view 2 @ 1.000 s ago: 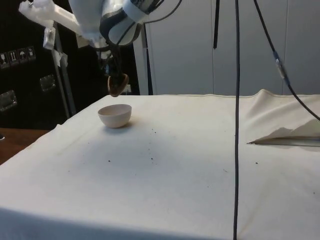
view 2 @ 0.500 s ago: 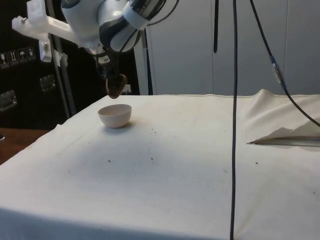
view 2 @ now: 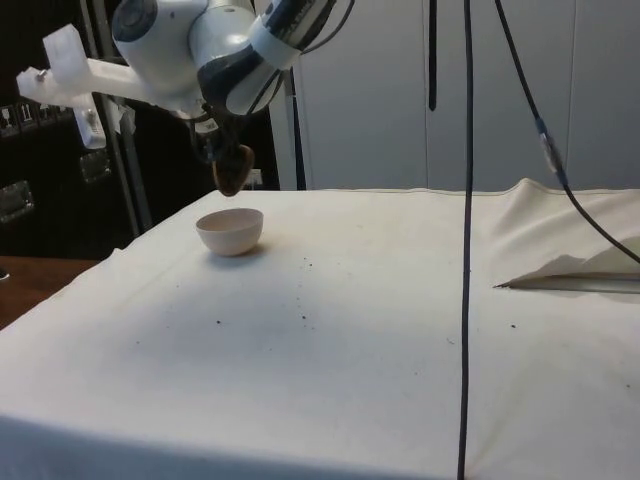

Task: Pour the coffee beans from the cup into the bowl.

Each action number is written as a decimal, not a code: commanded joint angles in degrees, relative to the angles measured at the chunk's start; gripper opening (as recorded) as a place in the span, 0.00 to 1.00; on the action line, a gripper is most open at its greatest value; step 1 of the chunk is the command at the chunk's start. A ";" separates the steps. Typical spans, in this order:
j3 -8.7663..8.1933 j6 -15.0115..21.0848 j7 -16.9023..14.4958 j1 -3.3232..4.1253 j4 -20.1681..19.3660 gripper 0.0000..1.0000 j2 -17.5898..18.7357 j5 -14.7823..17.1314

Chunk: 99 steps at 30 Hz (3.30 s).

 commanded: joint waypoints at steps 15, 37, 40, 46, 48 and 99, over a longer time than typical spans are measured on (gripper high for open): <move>2.18 -6.65 3.15 0.92 1.26 0.00 0.06 -6.19; 6.76 -15.64 7.62 1.43 2.01 0.00 0.57 -14.73; 7.39 -16.96 8.02 1.55 2.29 0.00 0.80 -15.70; 8.77 -19.54 8.71 1.72 2.86 0.00 1.26 -17.65; 9.17 -20.51 8.94 1.83 3.15 0.00 1.49 -18.28; 16.39 -34.21 13.75 2.29 4.76 0.00 6.07 -30.54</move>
